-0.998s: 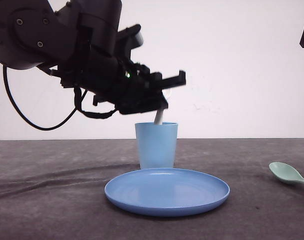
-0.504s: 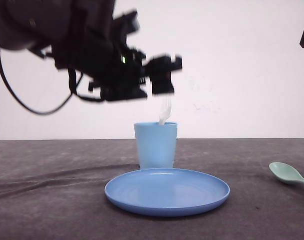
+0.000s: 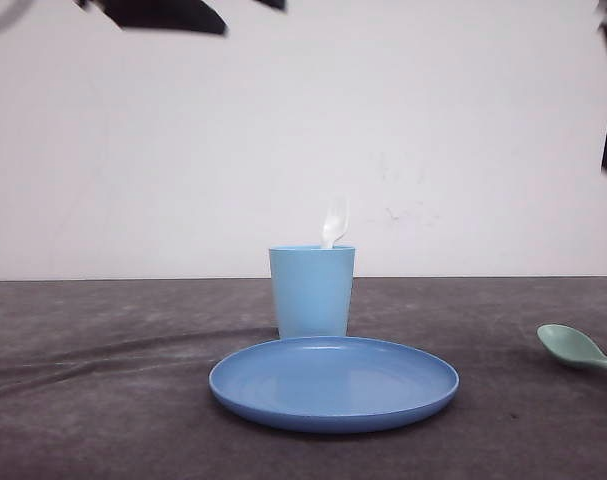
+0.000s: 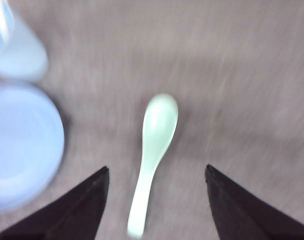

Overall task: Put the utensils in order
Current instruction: 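Open the left gripper and lower the right gripper onto the green spoon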

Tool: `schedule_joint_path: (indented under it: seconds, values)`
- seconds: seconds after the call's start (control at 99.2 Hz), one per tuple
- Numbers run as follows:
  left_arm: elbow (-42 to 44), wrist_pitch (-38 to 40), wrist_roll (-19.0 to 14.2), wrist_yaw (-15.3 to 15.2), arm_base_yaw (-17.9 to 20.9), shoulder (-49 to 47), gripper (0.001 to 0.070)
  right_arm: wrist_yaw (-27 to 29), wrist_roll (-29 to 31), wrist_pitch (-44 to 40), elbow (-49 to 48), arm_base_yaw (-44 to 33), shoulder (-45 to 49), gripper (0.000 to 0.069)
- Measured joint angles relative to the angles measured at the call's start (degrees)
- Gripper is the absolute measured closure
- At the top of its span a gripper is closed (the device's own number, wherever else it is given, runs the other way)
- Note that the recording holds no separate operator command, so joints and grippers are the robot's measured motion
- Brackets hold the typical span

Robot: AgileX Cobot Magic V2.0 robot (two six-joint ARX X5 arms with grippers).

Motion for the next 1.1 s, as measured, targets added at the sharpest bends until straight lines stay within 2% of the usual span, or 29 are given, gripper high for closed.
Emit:
schedule_joint_path:
  seconds: [0.282, 0.413, 0.615, 0.696, 0.988, 1.099]
  values:
    - [0.0, -21.64, -0.2, 0.0, -0.09, -12.55, 0.0321, 0.46, 4.79, -0.07, 0.0, 3.78, 12.46, 0.0312]
    - [0.0, -27.23, -0.2, 0.0, -0.09, -15.69, 0.0321, 0.72, 6.16, 0.57, 0.0, 5.73, 17.44, 0.0312]
    - [0.0, -31.06, -0.22, 0.0, -0.09, -17.99, 0.0321, 3.67, 8.37, 2.84, -0.02, 8.11, 23.41, 0.0318]
    - [0.0, -32.22, -0.26, 0.0, -0.09, -18.56, 0.0321, 4.83, 8.96, 3.54, -0.02, 8.57, 25.55, 0.0365]
    - [0.0, -35.39, -0.7, 0.0, -0.11, -19.43, 0.0321, 6.21, 9.88, 6.45, 0.13, 8.87, 28.59, 0.0612]
    - [0.0, -35.63, -0.7, 0.0, -0.11, -19.61, 0.0321, 7.65, 9.9, 6.58, 0.13, 8.92, 27.85, 0.0623]
